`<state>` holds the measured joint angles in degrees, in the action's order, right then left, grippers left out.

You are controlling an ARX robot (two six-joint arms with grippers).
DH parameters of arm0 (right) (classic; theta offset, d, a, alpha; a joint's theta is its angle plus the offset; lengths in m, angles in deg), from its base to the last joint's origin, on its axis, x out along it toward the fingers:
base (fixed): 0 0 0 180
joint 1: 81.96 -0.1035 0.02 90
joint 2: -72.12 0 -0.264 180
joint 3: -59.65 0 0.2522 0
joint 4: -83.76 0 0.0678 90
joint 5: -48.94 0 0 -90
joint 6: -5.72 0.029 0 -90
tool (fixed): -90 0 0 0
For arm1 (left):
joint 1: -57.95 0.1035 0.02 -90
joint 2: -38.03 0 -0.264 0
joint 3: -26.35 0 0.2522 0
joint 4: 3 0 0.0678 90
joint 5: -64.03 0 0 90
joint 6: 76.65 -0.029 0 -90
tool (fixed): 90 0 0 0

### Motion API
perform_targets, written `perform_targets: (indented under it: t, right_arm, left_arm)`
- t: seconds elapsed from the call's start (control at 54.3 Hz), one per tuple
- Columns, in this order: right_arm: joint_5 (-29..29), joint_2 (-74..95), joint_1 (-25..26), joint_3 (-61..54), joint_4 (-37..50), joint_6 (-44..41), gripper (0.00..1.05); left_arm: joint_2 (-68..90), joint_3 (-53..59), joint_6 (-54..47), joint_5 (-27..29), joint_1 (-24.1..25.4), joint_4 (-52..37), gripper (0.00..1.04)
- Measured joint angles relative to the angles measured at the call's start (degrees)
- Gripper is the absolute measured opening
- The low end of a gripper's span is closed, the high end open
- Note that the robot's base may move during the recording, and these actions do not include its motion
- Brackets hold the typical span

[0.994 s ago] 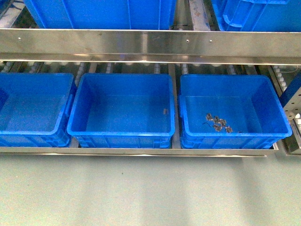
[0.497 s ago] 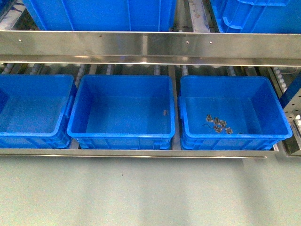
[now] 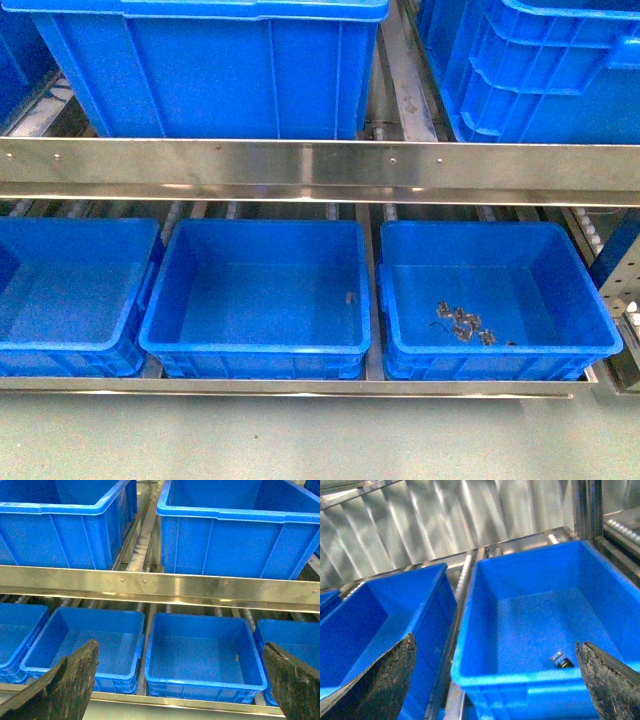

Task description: Pick red and yellow buttons and place in box

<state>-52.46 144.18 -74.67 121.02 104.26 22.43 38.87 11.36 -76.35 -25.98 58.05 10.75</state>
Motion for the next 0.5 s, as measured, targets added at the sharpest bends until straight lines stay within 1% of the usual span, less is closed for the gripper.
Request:
perform_targets:
  t: [0.129, 0.258, 0.423, 0.46, 0.497]
  right_arm:
    - [-2.4, -13.9, 1.9, -11.5, -4.7, 3.1, 0.97]
    - [-5.2, -25.3, 4.6, -19.9, -9.9, 5.6, 0.97]
    - [-8.9, -38.9, 9.4, -27.3, -16.2, 10.0, 0.97]
    - [-9.1, -41.9, 10.4, -28.7, -17.7, 11.1, 0.97]
    - [-8.3, -44.7, 10.9, -29.6, -20.5, 9.5, 0.94]
  left_arm:
    - [0.0, 0.0, 0.0, 0.0, 0.0, 0.0, 0.97]
    - [0.0, 0.0, 0.0, 0.0, 0.0, 0.0, 0.97]
    - [0.0, 0.0, 0.0, 0.0, 0.0, 0.0, 0.97]
    - [0.0, 0.0, 0.0, 0.0, 0.0, 0.0, 0.97]
    - [0.0, 0.0, 0.0, 0.0, 0.0, 0.0, 0.97]
